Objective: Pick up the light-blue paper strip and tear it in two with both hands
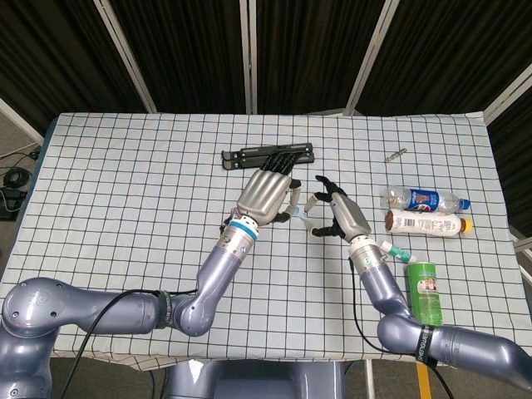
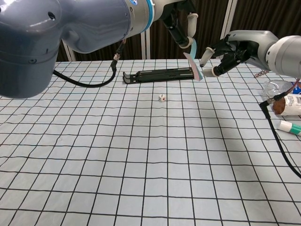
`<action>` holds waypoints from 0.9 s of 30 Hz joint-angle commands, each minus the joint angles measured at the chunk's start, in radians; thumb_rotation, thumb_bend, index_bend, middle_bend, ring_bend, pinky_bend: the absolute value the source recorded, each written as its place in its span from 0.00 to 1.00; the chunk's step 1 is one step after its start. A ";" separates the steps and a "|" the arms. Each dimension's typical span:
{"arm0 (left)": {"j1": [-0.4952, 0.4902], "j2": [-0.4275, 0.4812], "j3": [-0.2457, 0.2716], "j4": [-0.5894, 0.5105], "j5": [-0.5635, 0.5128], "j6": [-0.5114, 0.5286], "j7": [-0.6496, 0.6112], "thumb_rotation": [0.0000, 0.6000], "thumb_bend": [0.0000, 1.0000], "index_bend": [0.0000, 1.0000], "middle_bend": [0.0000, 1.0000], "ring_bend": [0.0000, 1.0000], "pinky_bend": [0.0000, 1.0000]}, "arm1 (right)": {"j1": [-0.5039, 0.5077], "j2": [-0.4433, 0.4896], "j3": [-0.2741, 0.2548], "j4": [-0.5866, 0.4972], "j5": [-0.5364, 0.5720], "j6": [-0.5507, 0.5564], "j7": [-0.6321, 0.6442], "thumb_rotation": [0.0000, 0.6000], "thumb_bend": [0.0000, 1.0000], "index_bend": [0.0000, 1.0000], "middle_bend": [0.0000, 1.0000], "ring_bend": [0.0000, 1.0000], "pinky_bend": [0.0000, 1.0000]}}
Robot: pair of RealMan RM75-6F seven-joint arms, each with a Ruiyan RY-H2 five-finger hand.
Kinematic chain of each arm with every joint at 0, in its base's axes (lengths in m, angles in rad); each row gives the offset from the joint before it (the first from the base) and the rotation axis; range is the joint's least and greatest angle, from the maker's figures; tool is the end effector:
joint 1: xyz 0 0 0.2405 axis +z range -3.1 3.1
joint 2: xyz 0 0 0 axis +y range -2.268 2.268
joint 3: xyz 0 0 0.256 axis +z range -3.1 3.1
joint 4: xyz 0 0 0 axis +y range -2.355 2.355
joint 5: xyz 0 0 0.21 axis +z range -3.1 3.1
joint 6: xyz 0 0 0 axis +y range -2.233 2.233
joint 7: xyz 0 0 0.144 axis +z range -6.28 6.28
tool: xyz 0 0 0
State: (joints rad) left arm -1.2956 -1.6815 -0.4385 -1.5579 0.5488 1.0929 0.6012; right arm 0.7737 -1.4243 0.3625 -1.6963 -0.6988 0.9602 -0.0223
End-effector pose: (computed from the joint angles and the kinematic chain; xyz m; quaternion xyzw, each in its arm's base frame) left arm 0.0775 0.3773 -0.0194 -0.7064 -0.3846 -0.4714 0.3618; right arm -0.1210 -0.3669 0.0333 0.5263 -0.6244 0.4683 0.3375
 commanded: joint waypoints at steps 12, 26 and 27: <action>-0.003 -0.050 -0.002 0.044 0.050 0.033 -0.019 1.00 0.61 0.91 0.00 0.00 0.00 | -0.006 0.001 -0.003 -0.009 -0.003 0.004 -0.003 1.00 0.25 0.51 0.05 0.00 0.00; 0.000 -0.088 -0.023 0.065 0.078 0.039 -0.041 1.00 0.61 0.91 0.00 0.00 0.00 | 0.002 -0.008 0.002 -0.003 0.010 0.002 -0.014 1.00 0.25 0.51 0.05 0.00 0.00; 0.000 -0.089 -0.023 0.066 0.080 0.039 -0.040 1.00 0.61 0.91 0.00 0.00 0.00 | 0.003 -0.009 0.002 -0.004 0.011 0.001 -0.014 1.00 0.25 0.52 0.05 0.00 0.00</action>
State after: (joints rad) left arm -1.2956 -1.7702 -0.4615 -1.4921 0.6280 1.1318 0.5602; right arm 0.7764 -1.4328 0.3648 -1.6999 -0.6877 0.9617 -0.0365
